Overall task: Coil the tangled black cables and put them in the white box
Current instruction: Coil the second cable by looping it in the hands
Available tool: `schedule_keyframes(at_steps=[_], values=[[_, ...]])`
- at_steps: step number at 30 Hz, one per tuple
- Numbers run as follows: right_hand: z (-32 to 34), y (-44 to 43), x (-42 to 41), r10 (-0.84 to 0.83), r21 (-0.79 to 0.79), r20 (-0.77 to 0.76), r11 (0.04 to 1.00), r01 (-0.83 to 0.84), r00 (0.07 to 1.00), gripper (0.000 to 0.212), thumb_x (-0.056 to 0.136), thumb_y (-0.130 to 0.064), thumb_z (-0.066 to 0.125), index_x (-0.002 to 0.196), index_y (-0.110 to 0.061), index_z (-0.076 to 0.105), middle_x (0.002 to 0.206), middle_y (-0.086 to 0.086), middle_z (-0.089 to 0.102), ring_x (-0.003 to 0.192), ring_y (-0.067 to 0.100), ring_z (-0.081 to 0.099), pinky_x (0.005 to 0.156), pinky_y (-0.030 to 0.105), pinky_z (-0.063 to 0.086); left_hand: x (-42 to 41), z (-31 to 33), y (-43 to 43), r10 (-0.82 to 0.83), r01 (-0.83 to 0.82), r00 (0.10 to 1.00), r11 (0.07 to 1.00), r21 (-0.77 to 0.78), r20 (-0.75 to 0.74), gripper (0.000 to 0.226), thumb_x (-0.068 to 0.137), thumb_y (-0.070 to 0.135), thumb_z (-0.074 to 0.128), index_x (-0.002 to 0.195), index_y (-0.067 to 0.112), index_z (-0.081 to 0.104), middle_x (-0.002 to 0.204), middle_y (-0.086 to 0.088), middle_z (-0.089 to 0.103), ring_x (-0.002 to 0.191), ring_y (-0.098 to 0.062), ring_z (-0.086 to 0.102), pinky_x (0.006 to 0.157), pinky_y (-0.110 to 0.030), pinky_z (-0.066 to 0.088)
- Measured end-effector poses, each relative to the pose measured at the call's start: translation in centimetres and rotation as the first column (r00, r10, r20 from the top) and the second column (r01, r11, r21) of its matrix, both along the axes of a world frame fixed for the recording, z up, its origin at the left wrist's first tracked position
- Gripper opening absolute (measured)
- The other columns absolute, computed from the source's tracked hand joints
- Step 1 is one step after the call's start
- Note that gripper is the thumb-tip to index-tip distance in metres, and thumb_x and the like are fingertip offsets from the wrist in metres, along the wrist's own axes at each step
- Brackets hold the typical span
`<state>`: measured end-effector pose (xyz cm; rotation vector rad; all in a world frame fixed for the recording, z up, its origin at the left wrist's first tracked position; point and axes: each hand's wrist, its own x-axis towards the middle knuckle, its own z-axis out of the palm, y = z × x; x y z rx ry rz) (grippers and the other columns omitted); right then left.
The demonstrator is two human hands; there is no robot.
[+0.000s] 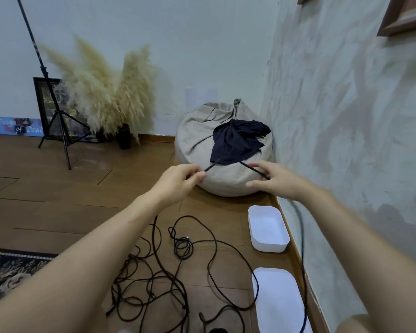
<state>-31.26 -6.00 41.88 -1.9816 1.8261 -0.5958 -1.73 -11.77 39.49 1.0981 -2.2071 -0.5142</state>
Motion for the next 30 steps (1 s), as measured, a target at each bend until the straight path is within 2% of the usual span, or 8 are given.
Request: schedule_keyframes(at_steps=[5, 9, 12, 17, 19, 24, 28, 30], values=[[-1.3, -0.9, 3.3, -0.013, -0.252, -0.143, 0.967, -0.023, 0.990, 0.086, 0.086, -0.060, 0.070, 0.156, -0.031, 0.029, 0.162, -0.006, 0.030, 0.146, 0.018, 0.036, 0.113, 0.041, 0.038, -3.4, 1.5, 1.6, -0.114, 0.112, 0.994, 0.984, -0.137, -0.005, 0.020, 0.103, 0.042, 0.057, 0.089, 0.030, 0.065, 0.067, 0.017, 0.060, 0.063, -0.006, 0.052, 0.059, -0.025, 0.039], [-0.9, -0.3, 3.7, -0.024, -0.397, -0.026, 0.918, 0.012, 0.999, 0.031, 0.089, -0.053, 0.069, 0.103, -0.027, 0.060, 0.114, -0.007, 0.059, 0.103, 0.015, 0.057, 0.084, 0.035, 0.046, -3.1, 1.0, 1.3, -0.101, 0.112, 0.993, 0.973, -0.202, 0.064, 0.024, 0.103, 0.046, 0.055, 0.090, 0.028, 0.063, 0.069, 0.003, 0.061, 0.066, -0.015, 0.055, 0.062, -0.039, 0.046], [-0.8, -0.4, 2.6, -0.243, -0.416, -0.016, 0.884, 0.214, 0.970, 0.033, 0.089, -0.049, 0.067, 0.081, -0.018, 0.057, 0.083, -0.003, 0.063, 0.083, 0.021, 0.061, 0.072, 0.038, 0.046, -2.8, 0.4, 0.9, -0.071, 0.091, 0.992, 0.974, -0.209, 0.101, 0.026, 0.104, 0.045, 0.055, 0.080, 0.034, 0.059, 0.064, 0.006, 0.059, 0.063, -0.011, 0.055, 0.061, -0.037, 0.046], [-1.0, 0.2, 3.3, 0.070, -0.059, -0.022, 0.996, -0.071, 0.997, 0.031, 0.092, -0.047, 0.066, 0.119, -0.033, 0.059, 0.109, -0.011, 0.069, 0.100, 0.010, 0.064, 0.088, 0.034, 0.052, -4.1, -0.8, 1.1, -0.056, 0.094, 0.987, 0.963, -0.252, 0.152, 0.023, 0.102, 0.046, 0.056, 0.081, 0.036, 0.056, 0.063, 0.011, 0.056, 0.062, -0.004, 0.054, 0.055, -0.029, 0.037], [-1.2, 0.1, 3.8, 0.163, -0.044, -0.094, 0.985, -0.168, 0.982, 0.018, 0.100, -0.040, 0.057, 0.101, -0.025, 0.068, 0.095, -0.011, 0.072, 0.089, 0.010, 0.064, 0.083, 0.037, 0.051, -4.5, -0.7, 1.1, -0.064, 0.098, 0.989, 0.959, -0.267, 0.133, 0.024, 0.102, 0.046, 0.057, 0.080, 0.035, 0.054, 0.063, 0.012, 0.055, 0.062, -0.003, 0.053, 0.055, -0.026, 0.034], [-0.1, -0.1, 0.4, -0.158, -0.344, -0.117, 0.932, 0.109, 0.981, 0.024, 0.105, -0.032, 0.051, 0.089, -0.023, 0.067, 0.073, -0.013, 0.058, 0.080, 0.020, 0.056, 0.071, 0.037, 0.041, -2.2, -1.8, -0.5, -0.038, 0.037, 0.999, 0.998, 0.053, 0.032, 0.035, 0.105, 0.047, 0.050, 0.084, 0.022, 0.062, 0.077, -0.005, 0.065, 0.070, -0.018, 0.060, 0.066, -0.042, 0.053], [0.1, 0.5, -1.9, -0.187, -0.145, -0.169, 0.976, 0.163, 0.968, 0.016, 0.099, -0.034, 0.062, 0.112, -0.027, 0.066, 0.103, -0.005, 0.068, 0.098, 0.022, 0.064, 0.086, 0.038, 0.050, -0.7, -2.2, -1.1, 0.032, -0.025, 0.999, 0.988, 0.150, -0.041, 0.031, 0.107, 0.041, 0.046, 0.097, 0.020, 0.066, 0.083, -0.004, 0.062, 0.076, -0.022, 0.062, 0.065, -0.042, 0.062], [0.3, 0.8, 0.1, -0.032, -0.035, -0.071, 0.999, 0.030, 0.997, 0.045, 0.092, -0.041, 0.071, 0.134, -0.034, 0.056, 0.116, -0.010, 0.064, 0.104, 0.012, 0.062, 0.093, 0.034, 0.050, -2.1, -1.2, -0.3, -0.029, 0.031, 0.999, 0.998, 0.062, -0.032, 0.028, 0.107, 0.039, 0.048, 0.094, 0.023, 0.066, 0.080, 0.000, 0.064, 0.074, -0.015, 0.061, 0.067, -0.038, 0.056]])
